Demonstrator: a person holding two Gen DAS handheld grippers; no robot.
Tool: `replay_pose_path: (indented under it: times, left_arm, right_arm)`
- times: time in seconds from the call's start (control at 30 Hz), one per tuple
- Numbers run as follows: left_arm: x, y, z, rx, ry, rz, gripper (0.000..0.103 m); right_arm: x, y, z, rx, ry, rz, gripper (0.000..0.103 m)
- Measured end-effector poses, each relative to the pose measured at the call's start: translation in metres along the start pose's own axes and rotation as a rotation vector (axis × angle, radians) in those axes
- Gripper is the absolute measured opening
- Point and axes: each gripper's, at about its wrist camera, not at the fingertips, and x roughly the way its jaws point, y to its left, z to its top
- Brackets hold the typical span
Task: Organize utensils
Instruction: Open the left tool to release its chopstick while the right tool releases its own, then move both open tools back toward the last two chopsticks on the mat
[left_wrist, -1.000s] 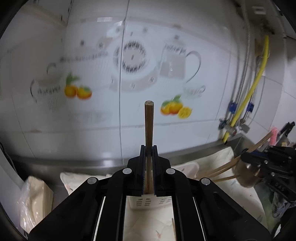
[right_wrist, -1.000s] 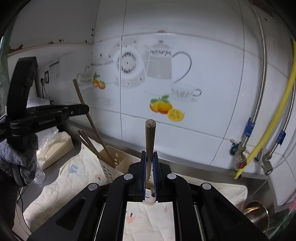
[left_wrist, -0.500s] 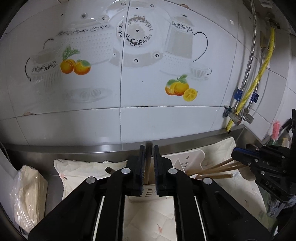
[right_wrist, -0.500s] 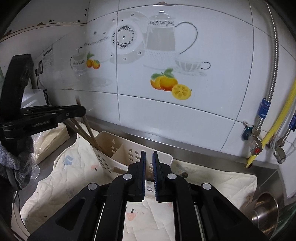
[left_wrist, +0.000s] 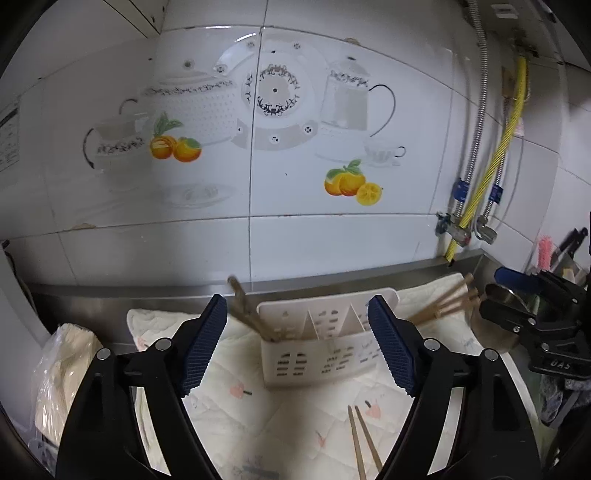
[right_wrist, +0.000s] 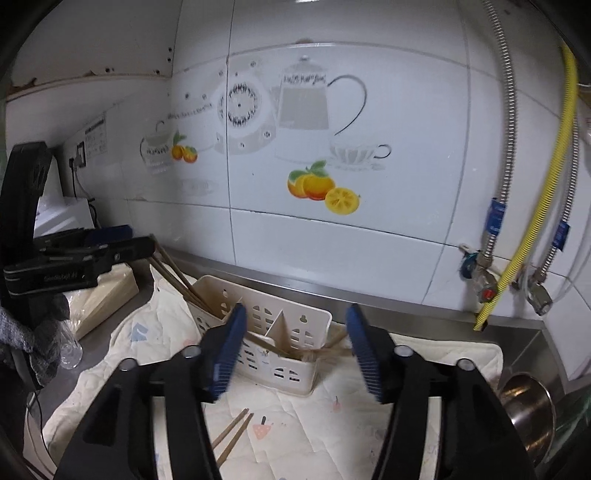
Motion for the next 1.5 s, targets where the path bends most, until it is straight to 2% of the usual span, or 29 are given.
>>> replay_pose_path:
  times: [0.17,0.37,0.53,0.73,1.07,1.5]
  left_arm:
    - [-0.020,0.001,-0.026,-0.002,-0.006,0.034,0.095]
    - [-0.036,-0.003,-0.062,0.015,-0.001,0.083,0.098]
    - [-0.042,-0.002,-0.091,-0.011,0.035,0.086,0.098]
    - [-0.052,0.003,-0.115,-0.058,0.047,0.098,0.098]
    - [-0.063,0.005,-0.129,-0.070,0.042,0.149,0.098]
    - [-0.068,0.006,-0.141,-0.093,0.056,0.143,0.098]
  right_arm:
    - [-0.021,0.008,-0.021,0.009,-0.017,-0.010,0.082]
    - [-0.032,0.021,-0.055,0.000,-0.007,-0.064,0.093]
    - [-0.027,0.035,-0.089,-0.015,0.040,-0.111,0.094]
    - [-0.026,0.040,-0.114,0.023,0.078,-0.113,0.094]
    - [-0.033,0.045,-0.132,0.062,0.095,-0.115,0.094]
    - [-0.037,0.052,-0.143,0.068,0.113,-0.117,0.094]
